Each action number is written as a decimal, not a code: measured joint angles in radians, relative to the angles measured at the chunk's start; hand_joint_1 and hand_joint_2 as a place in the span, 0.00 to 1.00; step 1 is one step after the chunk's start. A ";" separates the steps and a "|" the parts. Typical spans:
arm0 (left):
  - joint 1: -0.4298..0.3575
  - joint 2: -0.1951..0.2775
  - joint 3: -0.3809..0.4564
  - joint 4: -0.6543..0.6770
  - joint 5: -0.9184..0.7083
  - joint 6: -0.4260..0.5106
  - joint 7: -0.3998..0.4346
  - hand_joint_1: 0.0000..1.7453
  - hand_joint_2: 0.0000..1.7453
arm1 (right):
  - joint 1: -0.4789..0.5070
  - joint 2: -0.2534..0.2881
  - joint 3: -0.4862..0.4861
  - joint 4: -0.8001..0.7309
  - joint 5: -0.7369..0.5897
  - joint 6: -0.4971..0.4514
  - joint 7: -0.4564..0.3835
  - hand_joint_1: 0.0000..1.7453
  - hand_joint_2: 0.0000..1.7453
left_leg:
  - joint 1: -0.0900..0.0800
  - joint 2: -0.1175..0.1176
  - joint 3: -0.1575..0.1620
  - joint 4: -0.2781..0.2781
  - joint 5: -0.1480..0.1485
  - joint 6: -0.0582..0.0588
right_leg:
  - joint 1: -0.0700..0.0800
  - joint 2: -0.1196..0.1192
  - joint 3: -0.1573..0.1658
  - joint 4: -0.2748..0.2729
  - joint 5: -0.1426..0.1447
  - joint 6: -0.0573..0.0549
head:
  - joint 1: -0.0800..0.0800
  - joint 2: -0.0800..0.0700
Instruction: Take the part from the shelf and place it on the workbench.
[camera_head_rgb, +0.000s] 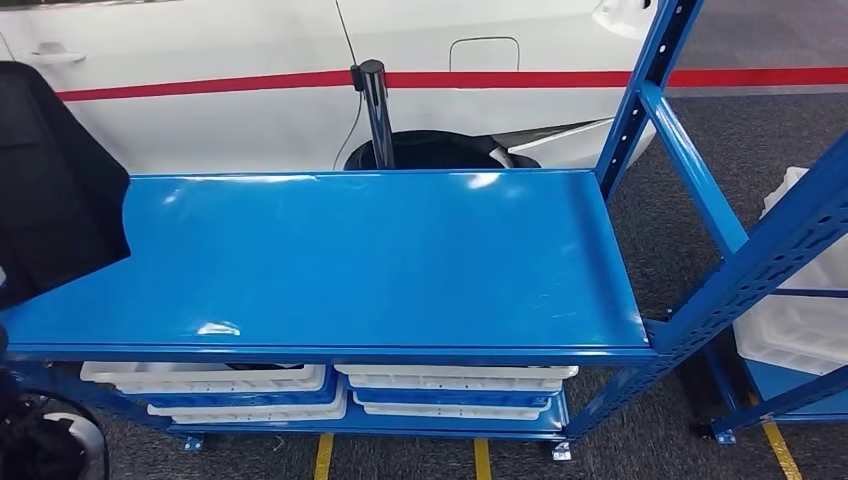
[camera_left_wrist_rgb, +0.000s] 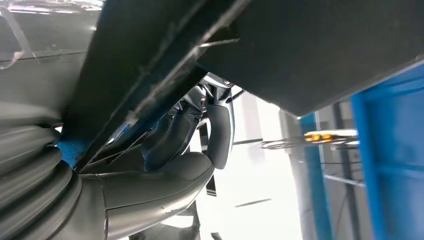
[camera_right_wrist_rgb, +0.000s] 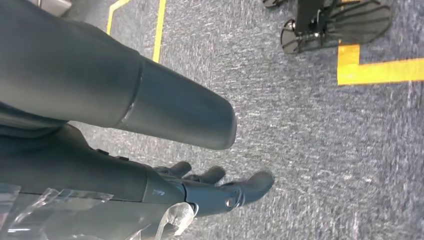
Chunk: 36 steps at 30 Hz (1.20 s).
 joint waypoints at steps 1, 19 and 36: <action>0.000 0.000 -0.001 -0.002 -0.001 0.000 0.001 1.00 1.00 | 0.000 -0.001 0.000 0.000 0.000 -0.001 0.000 0.00 0.00 | 0.000 0.000 -0.003 -0.007 0.009 0.000 | 0.001 -0.001 -0.001 -0.002 0.005 0.006 | -0.001 0.000; 0.003 -0.019 -0.010 -0.012 -0.027 0.000 0.013 1.00 1.00 | -0.003 -0.010 -0.002 0.000 -0.002 0.010 -0.003 0.00 0.00 | 0.047 0.004 -0.176 0.073 0.077 -0.065 | -0.031 -0.007 0.121 -0.020 -0.100 0.015 | 0.002 0.000; -0.006 -0.021 -0.015 -0.012 -0.039 0.001 0.029 1.00 1.00 | -0.004 -0.014 -0.002 0.000 -0.013 0.012 -0.059 0.00 0.00 | 0.021 0.009 -0.034 -0.039 0.064 0.002 | -0.012 -0.006 -0.044 0.137 -0.143 0.035 | 0.007 0.000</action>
